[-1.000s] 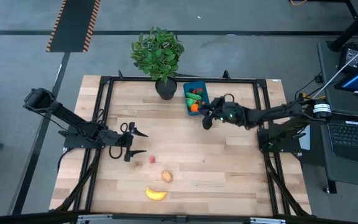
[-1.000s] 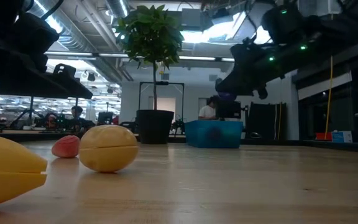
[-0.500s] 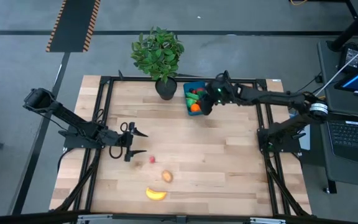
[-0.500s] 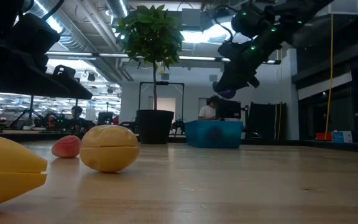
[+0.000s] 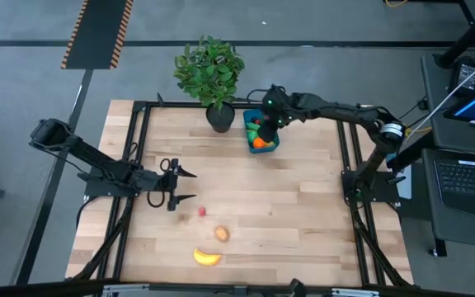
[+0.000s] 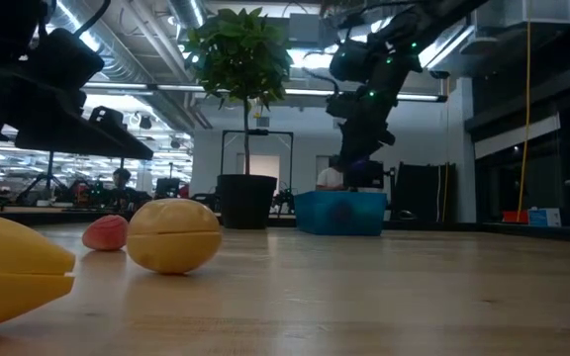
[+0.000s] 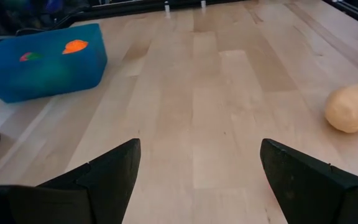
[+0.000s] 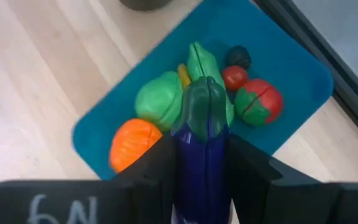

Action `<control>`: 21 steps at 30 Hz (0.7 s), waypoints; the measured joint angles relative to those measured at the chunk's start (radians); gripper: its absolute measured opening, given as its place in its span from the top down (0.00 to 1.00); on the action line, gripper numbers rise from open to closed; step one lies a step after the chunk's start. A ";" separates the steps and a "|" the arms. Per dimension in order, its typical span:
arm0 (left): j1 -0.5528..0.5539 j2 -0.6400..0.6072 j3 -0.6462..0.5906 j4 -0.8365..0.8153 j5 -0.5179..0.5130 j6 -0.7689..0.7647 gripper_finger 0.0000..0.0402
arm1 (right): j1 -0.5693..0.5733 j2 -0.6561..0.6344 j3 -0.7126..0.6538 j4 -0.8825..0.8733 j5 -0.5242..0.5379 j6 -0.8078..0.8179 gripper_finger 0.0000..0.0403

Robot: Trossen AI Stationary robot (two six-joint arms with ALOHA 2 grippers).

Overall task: Pick and placing Produce into tupperware
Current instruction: Put the eggplant into the blue bin

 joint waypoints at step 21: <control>0.055 0.000 0.000 0.001 0.001 0.003 0.19 | -0.019 0.151 0.036 -0.037 -0.051 -0.016 0.72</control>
